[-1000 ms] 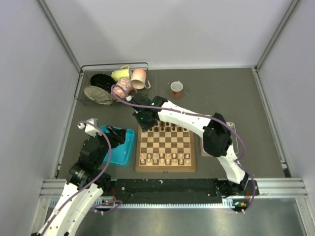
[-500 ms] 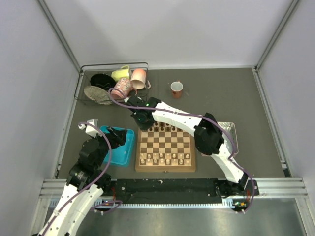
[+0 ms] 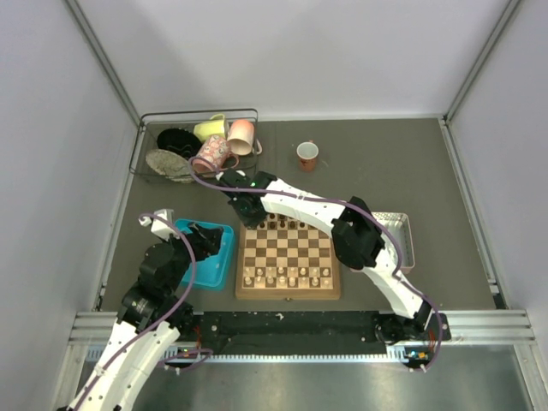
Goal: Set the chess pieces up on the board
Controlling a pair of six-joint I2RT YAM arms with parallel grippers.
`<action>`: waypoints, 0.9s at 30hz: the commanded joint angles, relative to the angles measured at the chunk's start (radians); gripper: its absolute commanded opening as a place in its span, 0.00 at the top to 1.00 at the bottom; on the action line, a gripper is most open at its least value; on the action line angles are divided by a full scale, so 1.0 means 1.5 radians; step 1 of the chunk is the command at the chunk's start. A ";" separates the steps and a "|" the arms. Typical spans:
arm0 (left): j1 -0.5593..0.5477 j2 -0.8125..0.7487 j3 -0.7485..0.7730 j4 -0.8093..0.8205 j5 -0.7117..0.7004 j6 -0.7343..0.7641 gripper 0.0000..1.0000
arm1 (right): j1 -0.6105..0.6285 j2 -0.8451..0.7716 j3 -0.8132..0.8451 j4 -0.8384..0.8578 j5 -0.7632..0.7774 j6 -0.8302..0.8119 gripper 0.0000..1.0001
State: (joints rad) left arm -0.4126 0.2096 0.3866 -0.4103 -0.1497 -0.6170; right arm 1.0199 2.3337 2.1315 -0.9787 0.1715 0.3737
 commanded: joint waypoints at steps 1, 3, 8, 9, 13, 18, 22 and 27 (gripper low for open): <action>0.004 -0.014 -0.008 0.033 0.005 0.007 0.21 | 0.010 0.011 0.037 0.004 0.012 -0.008 1.00; 0.004 -0.016 -0.010 0.033 0.005 0.007 0.21 | 0.010 0.013 0.038 0.005 0.011 -0.008 1.00; 0.004 -0.018 -0.012 0.035 0.008 0.008 0.21 | 0.010 0.016 0.038 0.007 0.021 -0.007 1.00; 0.004 -0.019 -0.012 0.036 0.008 0.009 0.21 | 0.010 0.016 0.037 0.007 0.021 -0.009 1.00; 0.004 -0.022 -0.014 0.038 0.008 0.010 0.21 | 0.010 0.017 0.038 0.008 0.017 -0.010 1.00; 0.004 -0.026 -0.018 0.040 0.011 0.008 0.21 | 0.010 0.017 0.037 0.010 -0.010 -0.015 0.90; 0.004 -0.032 -0.022 0.039 0.011 0.008 0.21 | 0.009 0.012 0.035 0.017 -0.019 -0.015 0.83; 0.004 -0.045 -0.021 0.033 0.002 0.010 0.21 | 0.009 0.004 0.035 0.029 -0.041 -0.017 0.77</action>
State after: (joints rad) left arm -0.4126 0.1669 0.3561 -0.4038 -0.1455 -0.6163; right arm 1.0199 2.3466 2.1429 -0.9710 0.1406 0.3595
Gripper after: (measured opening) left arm 0.788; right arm 0.206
